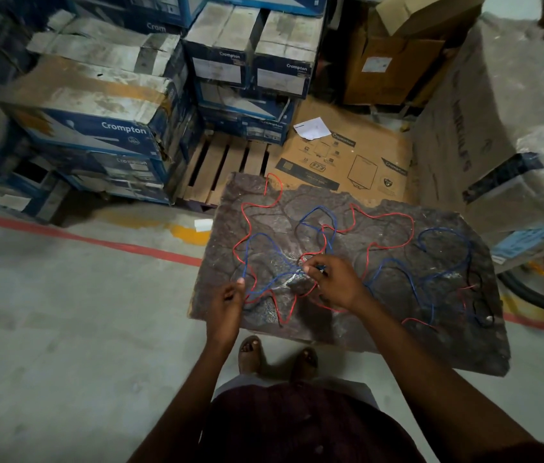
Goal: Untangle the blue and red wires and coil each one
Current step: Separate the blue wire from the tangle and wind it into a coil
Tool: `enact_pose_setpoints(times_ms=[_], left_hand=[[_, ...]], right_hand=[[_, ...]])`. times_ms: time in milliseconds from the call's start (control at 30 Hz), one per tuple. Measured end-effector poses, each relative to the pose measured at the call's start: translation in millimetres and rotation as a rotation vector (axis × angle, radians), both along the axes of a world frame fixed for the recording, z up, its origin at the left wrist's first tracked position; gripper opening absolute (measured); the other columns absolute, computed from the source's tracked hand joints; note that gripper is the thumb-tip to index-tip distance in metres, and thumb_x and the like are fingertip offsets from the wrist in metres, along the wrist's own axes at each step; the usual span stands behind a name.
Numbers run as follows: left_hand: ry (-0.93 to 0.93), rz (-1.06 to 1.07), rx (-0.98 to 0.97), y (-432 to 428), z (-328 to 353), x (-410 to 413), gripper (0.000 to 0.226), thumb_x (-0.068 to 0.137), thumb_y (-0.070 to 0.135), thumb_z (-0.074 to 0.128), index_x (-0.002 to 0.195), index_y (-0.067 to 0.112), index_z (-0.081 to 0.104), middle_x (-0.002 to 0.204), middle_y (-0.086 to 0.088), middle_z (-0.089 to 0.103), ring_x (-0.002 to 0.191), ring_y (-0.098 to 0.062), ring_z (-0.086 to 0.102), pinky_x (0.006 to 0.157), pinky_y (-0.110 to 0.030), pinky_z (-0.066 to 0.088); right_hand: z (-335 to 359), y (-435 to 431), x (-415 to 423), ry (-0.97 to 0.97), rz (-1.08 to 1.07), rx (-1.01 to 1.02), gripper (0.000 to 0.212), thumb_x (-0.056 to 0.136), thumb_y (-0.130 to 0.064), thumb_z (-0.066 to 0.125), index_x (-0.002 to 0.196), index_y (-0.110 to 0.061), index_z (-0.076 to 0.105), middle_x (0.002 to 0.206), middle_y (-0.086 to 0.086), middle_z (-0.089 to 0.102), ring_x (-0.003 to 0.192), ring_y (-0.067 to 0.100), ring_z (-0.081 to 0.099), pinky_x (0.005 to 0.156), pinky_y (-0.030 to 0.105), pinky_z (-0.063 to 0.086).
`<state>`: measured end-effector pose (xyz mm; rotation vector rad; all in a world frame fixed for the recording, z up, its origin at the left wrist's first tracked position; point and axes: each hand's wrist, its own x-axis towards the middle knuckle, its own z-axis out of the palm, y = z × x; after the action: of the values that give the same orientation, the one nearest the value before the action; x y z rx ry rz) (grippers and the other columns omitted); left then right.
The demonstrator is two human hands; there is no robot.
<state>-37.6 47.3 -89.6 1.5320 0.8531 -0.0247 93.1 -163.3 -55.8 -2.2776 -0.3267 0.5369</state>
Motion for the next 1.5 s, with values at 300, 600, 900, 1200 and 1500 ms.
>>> enact_pose_setpoints(times_ms=[300, 600, 900, 1200, 1500], left_hand=[[-0.132, -0.034, -0.297, -12, 82, 43, 0.057, 0.087, 0.069, 0.049, 0.111, 0.021, 0.070, 0.100, -0.001, 0.074, 0.088, -0.015, 0.066, 0.066, -0.025, 0.050], [-0.421, -0.290, -0.242, -23, 142, 98, 0.026, 0.106, 0.020, 0.044, 0.090, 0.012, 0.063, 0.043, 0.011, 0.034, 0.035, -0.003, 0.033, 0.041, -0.021, 0.041], [-0.485, -0.306, 0.062, -9, 136, 98, 0.025, 0.093, -0.005, 0.058, 0.081, 0.012, 0.070, 0.070, 0.020, 0.072, 0.067, 0.010, 0.062, 0.067, -0.005, 0.044], [-0.401, -0.291, 0.326, 34, 111, 90, 0.005, 0.081, 0.005, 0.080, 0.085, 0.006, 0.077, 0.083, -0.008, 0.076, 0.077, -0.010, 0.067, 0.072, -0.020, 0.051], [-0.188, -0.375, 0.218, 32, 125, 122, 0.010, 0.083, -0.002, 0.070, 0.077, 0.006, 0.067, 0.073, -0.012, 0.059, 0.060, -0.006, 0.050, 0.062, -0.021, 0.042]], right_hand=[[43, -22, 5, -0.134, -0.048, 0.158, 0.010, 0.096, -0.016, 0.071, 0.093, -0.025, 0.074, 0.088, -0.010, 0.072, 0.084, 0.002, 0.064, 0.078, 0.021, 0.046], [97, -62, 36, -0.422, 0.106, 0.032, 0.006, 0.093, -0.022, 0.066, 0.099, -0.021, 0.067, 0.096, -0.007, 0.066, 0.091, 0.004, 0.059, 0.083, 0.025, 0.045], [133, -90, 79, -0.782, -0.334, -0.129, 0.008, 0.093, -0.013, 0.064, 0.095, -0.019, 0.061, 0.091, 0.000, 0.058, 0.086, 0.019, 0.054, 0.069, 0.023, 0.027], [141, -127, 98, -0.542, -0.823, -0.185, 0.056, 0.095, -0.063, 0.040, 0.116, -0.018, 0.066, 0.101, 0.015, 0.077, 0.102, 0.038, 0.069, 0.083, 0.044, 0.054], [168, -141, 62, -0.203, -0.749, -0.117, 0.065, 0.079, -0.066, 0.066, 0.112, -0.010, 0.067, 0.106, 0.011, 0.071, 0.097, 0.019, 0.062, 0.078, 0.029, 0.041]])
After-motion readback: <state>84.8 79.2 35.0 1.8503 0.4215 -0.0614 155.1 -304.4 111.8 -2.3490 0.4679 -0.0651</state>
